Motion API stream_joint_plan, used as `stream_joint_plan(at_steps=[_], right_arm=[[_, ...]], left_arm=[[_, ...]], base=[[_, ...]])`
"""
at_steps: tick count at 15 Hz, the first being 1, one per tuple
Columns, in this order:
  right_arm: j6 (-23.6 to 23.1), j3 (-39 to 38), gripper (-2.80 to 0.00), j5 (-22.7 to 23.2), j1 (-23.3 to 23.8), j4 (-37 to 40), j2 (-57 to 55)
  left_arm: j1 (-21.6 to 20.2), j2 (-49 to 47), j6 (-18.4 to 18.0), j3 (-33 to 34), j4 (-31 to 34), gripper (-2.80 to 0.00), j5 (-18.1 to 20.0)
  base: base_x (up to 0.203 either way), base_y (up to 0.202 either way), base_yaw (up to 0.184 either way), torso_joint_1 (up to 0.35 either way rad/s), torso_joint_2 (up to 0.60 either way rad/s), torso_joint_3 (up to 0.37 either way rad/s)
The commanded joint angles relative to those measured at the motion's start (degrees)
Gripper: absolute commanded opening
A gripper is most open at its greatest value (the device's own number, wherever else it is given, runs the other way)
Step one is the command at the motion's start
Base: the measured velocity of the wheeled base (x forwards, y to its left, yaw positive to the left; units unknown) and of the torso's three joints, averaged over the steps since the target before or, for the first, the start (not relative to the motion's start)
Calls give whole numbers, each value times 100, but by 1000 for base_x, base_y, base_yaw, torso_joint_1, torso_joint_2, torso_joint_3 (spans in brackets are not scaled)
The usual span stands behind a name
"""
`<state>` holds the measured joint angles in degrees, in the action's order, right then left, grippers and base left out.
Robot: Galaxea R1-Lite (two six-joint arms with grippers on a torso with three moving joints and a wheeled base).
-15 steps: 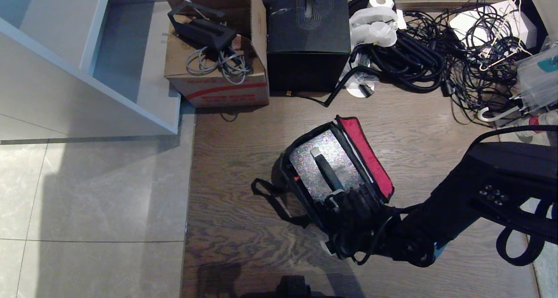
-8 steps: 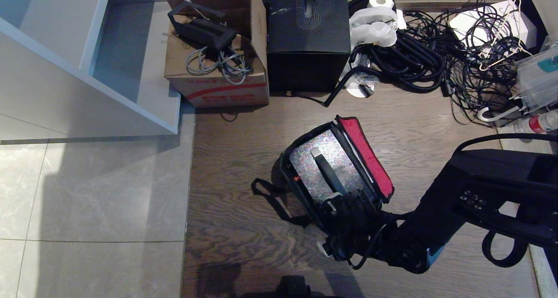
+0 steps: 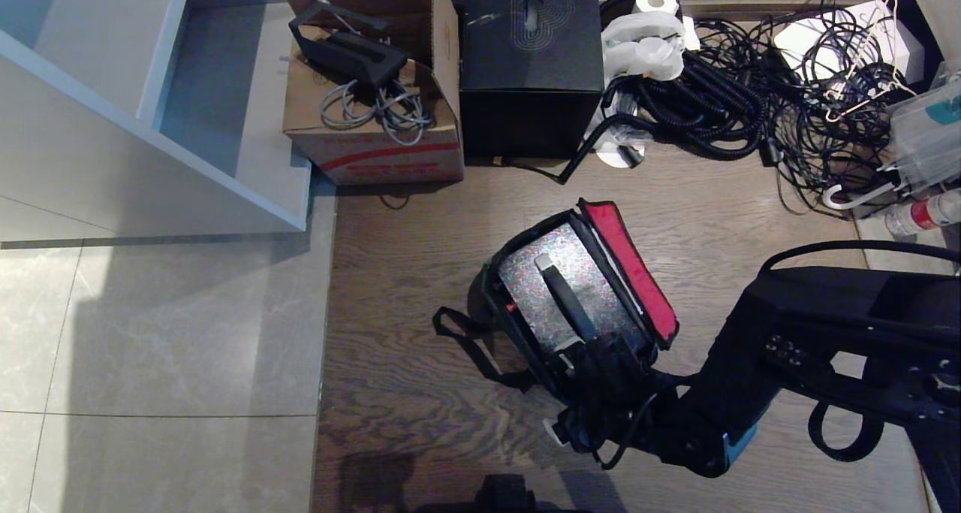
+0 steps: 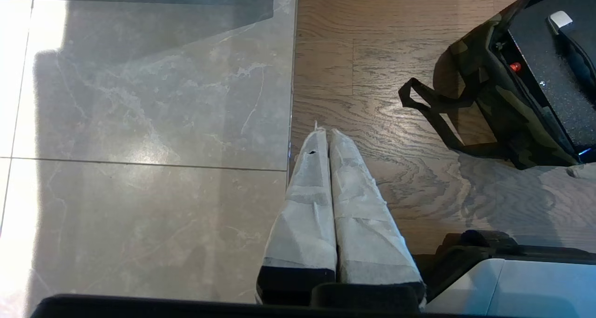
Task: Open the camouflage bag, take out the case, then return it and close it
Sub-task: Close the top of the storage box
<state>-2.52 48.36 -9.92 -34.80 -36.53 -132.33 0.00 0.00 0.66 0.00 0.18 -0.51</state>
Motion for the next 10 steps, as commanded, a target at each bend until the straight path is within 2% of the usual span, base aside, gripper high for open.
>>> stream_joint_plan(at_steps=[1, 4, 10], right_arm=[[-4, 16, 0, -10, -9, -54, -121], [-50, 42, 0, -36, 0, -487, -318], [-249, 33, 0, -124, 0, -390, -461]], left_arm=[[0, 0, 4, 0, -1, -280, -2], [0, 0, 4, 0, -1, -280, -2], [0, 0, 4, 0, -1, -280, -2]], base=[[0, 0, 0, 0, 0, 0], [0, 0, 0, 0, 0, 0], [0, 0, 0, 0, 0, 0]])
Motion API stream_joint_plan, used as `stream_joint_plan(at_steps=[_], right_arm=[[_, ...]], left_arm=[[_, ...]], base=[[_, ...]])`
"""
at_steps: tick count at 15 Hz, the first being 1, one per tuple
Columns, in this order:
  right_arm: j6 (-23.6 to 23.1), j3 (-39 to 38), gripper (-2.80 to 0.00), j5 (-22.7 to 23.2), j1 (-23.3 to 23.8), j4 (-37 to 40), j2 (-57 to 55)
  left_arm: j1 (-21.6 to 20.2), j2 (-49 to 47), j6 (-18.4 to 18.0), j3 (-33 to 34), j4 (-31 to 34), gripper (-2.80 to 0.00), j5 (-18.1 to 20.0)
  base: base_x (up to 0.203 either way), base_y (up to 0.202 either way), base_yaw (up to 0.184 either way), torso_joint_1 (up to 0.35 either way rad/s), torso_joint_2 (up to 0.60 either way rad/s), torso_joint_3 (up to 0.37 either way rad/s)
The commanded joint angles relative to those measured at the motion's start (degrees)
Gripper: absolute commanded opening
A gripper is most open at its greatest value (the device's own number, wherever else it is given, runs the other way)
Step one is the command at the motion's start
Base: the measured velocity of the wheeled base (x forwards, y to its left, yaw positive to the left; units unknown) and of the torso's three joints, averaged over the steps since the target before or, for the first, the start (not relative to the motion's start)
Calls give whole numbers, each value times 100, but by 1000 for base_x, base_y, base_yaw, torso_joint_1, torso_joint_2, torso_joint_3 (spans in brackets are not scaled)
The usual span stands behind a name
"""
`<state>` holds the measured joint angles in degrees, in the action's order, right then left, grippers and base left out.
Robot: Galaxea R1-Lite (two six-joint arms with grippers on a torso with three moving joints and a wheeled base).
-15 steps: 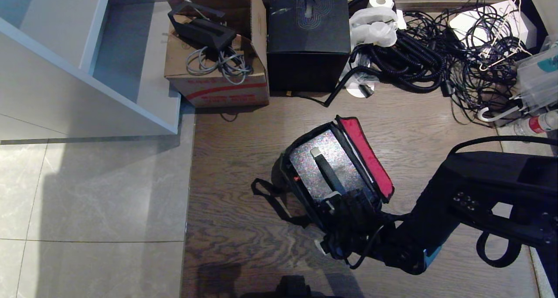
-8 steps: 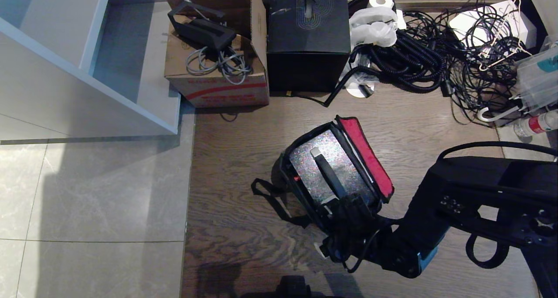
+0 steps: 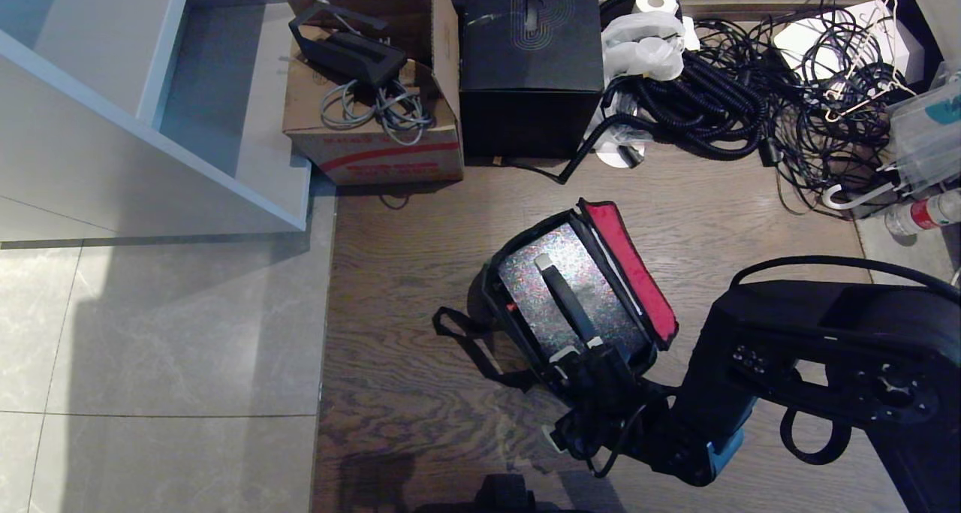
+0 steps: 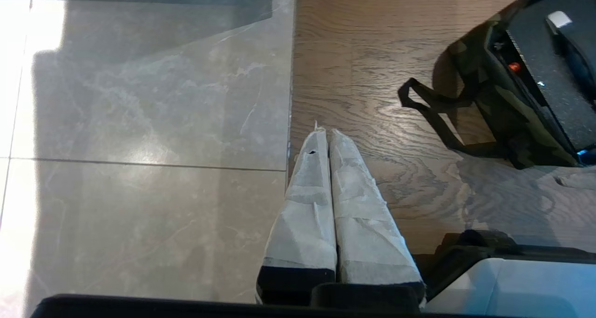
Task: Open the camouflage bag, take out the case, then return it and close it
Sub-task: Close the top of the storage box
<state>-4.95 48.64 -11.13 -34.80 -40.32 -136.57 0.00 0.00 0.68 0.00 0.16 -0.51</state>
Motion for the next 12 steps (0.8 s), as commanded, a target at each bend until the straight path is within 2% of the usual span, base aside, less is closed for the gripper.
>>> stream_joint_plan(at_steps=[1, 3, 4, 10, 12], right_arm=[[-6, 19, 0, -21, 0, -52, -97], [11, 72, 0, -145, 0, -202, -175], [3, 67, -280, -231, 0, -363, -203], [64, 190, -280, -374, -9, -521, -265], [56, 189, -280, -408, -13, -809, -287]], left_arm=[[0, 0, 2, 0, 2, -280, -2], [0, 5, 2, 0, 2, -280, -2], [0, 0, 2, 0, 2, -280, -2], [0, 5, 2, 0, 2, -280, -2], [0, 1, 2, 0, 2, -280, -2]], base=[[0, 0, 0, 0, 0, 0], [0, 0, 0, 0, 0, 0], [0, 0, 0, 0, 0, 0], [0, 0, 0, 0, 0, 0], [0, 0, 0, 0, 0, 0]])
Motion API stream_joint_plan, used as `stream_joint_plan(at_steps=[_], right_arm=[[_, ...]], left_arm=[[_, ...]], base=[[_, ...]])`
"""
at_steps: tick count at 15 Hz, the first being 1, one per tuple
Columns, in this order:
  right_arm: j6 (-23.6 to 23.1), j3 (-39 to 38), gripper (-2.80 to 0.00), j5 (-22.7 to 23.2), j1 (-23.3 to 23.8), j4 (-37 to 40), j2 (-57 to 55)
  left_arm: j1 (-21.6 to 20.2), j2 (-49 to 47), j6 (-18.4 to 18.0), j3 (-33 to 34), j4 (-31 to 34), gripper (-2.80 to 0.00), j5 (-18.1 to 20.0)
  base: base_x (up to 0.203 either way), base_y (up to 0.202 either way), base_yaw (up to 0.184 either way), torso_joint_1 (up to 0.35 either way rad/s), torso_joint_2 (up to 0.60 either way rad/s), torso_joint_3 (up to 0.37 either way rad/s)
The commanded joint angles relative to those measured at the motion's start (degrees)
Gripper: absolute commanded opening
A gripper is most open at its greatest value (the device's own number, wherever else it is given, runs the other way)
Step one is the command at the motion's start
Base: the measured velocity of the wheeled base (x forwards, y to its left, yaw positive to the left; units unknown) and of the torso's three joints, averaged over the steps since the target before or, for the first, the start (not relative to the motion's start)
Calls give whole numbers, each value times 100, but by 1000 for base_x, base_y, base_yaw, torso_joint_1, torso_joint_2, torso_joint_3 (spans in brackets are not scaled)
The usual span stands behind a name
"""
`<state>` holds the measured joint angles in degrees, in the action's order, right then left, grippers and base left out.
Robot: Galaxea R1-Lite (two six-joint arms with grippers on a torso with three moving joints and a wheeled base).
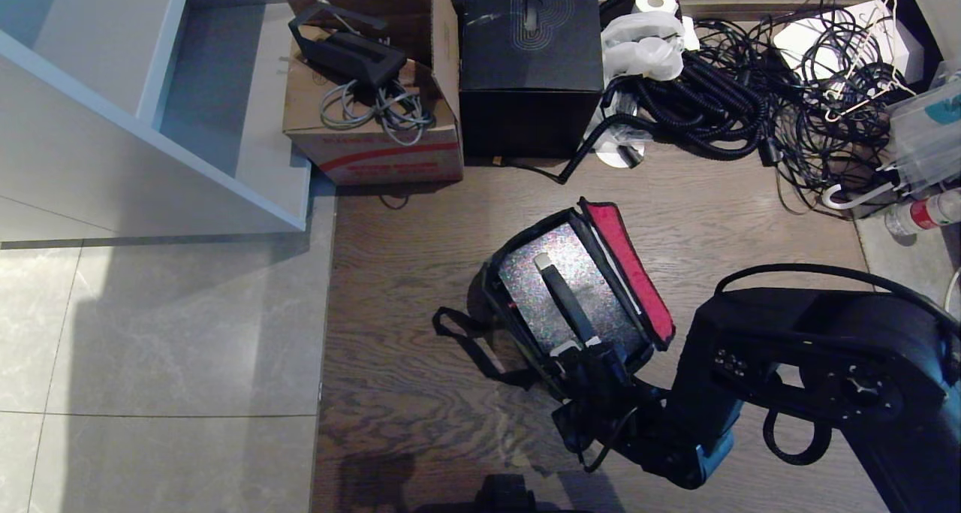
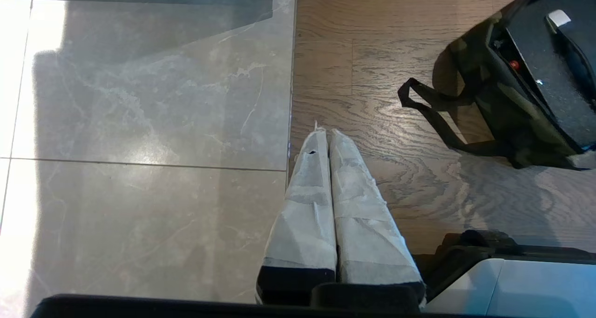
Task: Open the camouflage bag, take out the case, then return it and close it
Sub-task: Close the top of the storage box
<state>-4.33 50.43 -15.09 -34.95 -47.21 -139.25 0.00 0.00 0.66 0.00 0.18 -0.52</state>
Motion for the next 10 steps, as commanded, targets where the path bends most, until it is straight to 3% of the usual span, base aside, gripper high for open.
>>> stream_joint_plan(at_steps=[1, 6, 10], right_arm=[[-7, 2, -280, -20, -3, -244, -32], [-140, -331, -280, -139, 73, -182, 585], [-983, -608, -280, 148, 603, 586, 1614]], left_arm=[[0, 0, 4, 0, -1, -280, 0], [0, 7, 4, 0, -1, -280, 0], [0, 0, 4, 0, -1, -280, 0]], base=[[0, 0, 0, 0, 0, 0], [0, 0, 0, 0, 0, 0], [0, 0, 0, 0, 0, 0]])
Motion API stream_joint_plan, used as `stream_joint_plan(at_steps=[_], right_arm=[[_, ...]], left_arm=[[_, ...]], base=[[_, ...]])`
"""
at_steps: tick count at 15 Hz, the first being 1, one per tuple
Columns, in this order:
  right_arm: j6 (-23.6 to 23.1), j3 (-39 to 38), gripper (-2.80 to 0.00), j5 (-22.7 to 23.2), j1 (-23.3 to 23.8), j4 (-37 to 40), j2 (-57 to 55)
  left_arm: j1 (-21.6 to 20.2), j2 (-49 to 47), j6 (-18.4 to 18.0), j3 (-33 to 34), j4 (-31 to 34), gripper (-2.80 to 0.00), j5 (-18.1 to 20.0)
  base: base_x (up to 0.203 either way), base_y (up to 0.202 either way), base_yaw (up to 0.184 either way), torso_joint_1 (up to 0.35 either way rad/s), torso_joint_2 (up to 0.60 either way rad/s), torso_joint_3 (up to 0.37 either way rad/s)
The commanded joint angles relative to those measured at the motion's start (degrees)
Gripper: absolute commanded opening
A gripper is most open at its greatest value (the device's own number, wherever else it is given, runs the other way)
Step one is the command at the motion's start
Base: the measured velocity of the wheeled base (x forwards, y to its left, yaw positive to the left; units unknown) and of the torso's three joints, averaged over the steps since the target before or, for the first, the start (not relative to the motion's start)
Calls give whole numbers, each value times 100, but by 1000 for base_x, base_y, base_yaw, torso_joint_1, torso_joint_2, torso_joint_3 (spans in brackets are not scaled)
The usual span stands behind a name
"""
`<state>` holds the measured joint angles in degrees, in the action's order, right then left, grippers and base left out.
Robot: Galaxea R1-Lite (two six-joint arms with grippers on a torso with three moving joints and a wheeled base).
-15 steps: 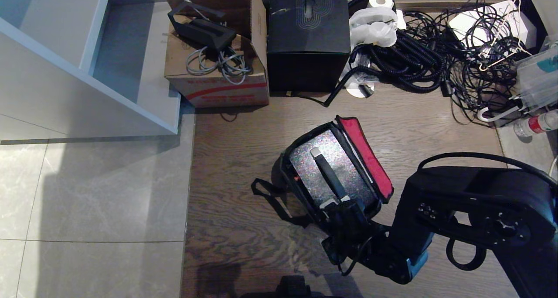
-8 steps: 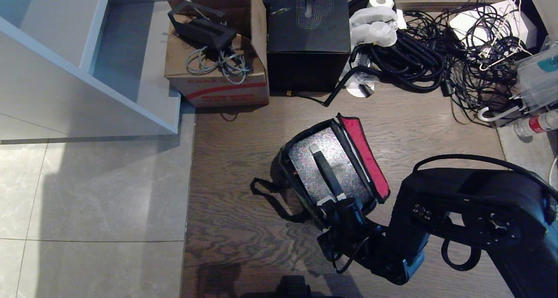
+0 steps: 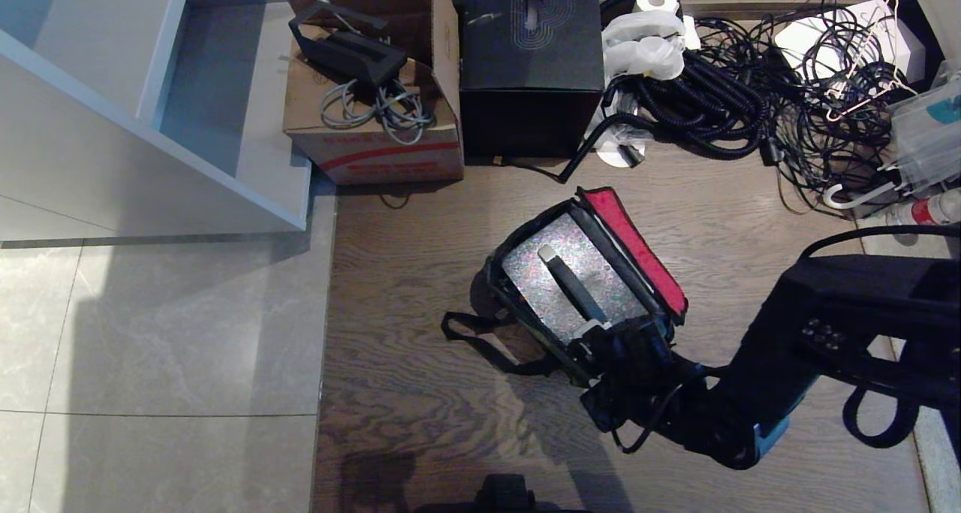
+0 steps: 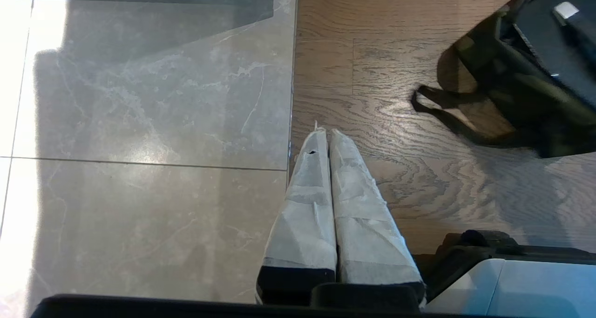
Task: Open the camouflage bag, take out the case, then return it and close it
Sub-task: Close the top of the storage box
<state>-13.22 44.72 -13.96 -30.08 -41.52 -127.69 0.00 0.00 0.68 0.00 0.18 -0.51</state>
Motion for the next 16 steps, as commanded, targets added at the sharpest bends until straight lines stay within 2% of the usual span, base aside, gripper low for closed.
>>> stream_joint_plan(at_steps=[1, 3, 4, 8, 9, 11, 12, 16], right_arm=[[-591, -40, -280, 272, 427, 136, 618], [-1465, -18, -280, 560, 965, 199, 712], [-1738, 23, -280, 726, 1182, 205, 704], [-1784, 3, -280, 1080, 1268, 210, 609], [-1796, -66, -280, 1316, 1261, 154, 599], [-1628, -33, -280, 1361, 1259, 155, 574], [-1569, -34, 0, 1387, 1268, 205, 561], [-1592, -168, 0, 1495, 1268, 304, 628]], left_arm=[[0, 0, 2, 0, -1, -280, -2], [0, 0, 2, 0, -1, -280, -2], [0, 0, 2, 0, -1, -280, -2], [0, 0, 2, 0, -1, -280, -2], [0, 0, 2, 0, -1, -280, -2], [0, 0, 2, 0, -1, -280, -2], [0, 0, 2, 0, -1, -280, -2], [0, 0, 2, 0, -1, -280, -2]], base=[[0, 0, 0, 0, 0, 0], [0, 0, 0, 0, 0, 0], [0, 0, 0, 0, 0, 0], [0, 0, 0, 0, 0, 0], [0, 0, 0, 0, 0, 0], [0, 0, 0, 0, 0, 0], [0, 0, 0, 0, 0, 0], [0, 0, 0, 0, 0, 0]])
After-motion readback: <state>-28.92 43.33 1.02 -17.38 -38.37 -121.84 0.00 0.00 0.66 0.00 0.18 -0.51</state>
